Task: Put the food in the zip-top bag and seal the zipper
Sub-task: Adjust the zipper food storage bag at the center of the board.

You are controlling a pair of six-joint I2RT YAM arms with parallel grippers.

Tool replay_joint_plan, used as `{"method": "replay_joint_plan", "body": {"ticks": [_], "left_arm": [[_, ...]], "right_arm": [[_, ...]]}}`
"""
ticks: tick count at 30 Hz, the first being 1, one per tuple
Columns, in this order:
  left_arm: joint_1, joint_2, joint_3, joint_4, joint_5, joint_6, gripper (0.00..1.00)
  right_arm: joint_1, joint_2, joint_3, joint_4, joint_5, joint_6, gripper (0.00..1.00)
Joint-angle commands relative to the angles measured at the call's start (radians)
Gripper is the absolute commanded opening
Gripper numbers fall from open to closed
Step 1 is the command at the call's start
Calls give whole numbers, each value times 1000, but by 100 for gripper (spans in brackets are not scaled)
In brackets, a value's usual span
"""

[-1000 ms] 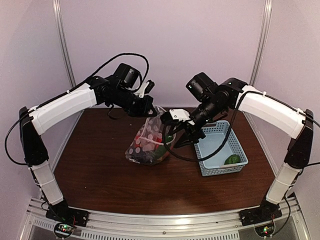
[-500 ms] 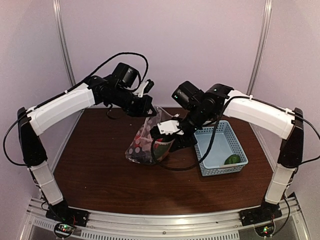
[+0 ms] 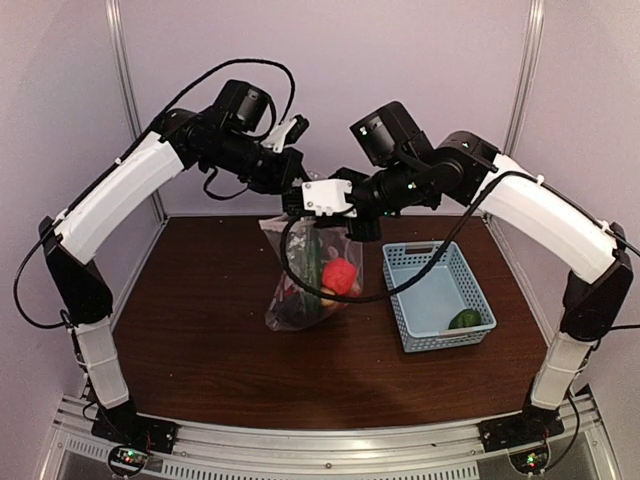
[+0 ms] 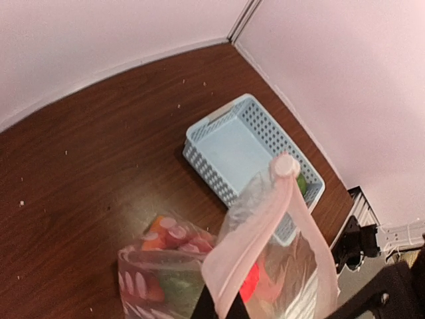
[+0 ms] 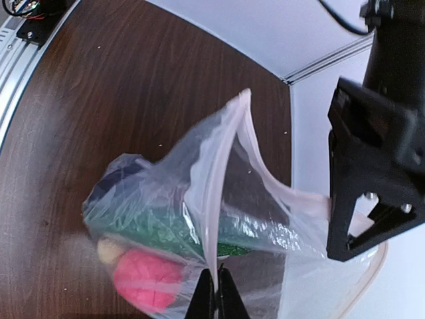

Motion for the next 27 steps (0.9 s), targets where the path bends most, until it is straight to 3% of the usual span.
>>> {"method": "replay_joint_plan", "body": {"ticks": [1,2,3,4,6,8,12,14,16,18,19,24,27], "left_arm": [[12,53,127,-92,-31,86,0],[23,13,42,-35,-104,95,0],[43,5,38,-42,-189,65,0],[53,9,101,-82,-189,40,0],[34,-37,132,-36,-146,80,0],[60,-100,-12,46,-214,96,0],[76,-57,-2,66,46,76,0],[76,-43,-23,66,47,64,0],[76,-34,-52,66,35,62,0],[76,-24,-95,66,57,59,0],[76,-18,-120,66,73,56,0],[76,-15,-239,66,111,54,0],[76,-26,-276,66,100,61,0]], "right_arm": [[12,23,63,85,76,-5,0],[15,29,22,100,87,-23,0],[27,53,11,90,133,-41,0],[37,83,45,55,165,-22,0],[12,121,179,-61,62,57,0],[-13,75,118,4,-25,95,0],[-9,10,28,49,-47,99,0],[-9,-7,10,44,-62,104,0],[-9,-19,-15,39,-68,115,10],[-10,-36,-65,38,-52,141,35],[-11,-46,-91,23,-48,152,42],[-81,-192,-308,-15,-167,205,54],[-184,-322,-459,23,-221,235,61]]}}
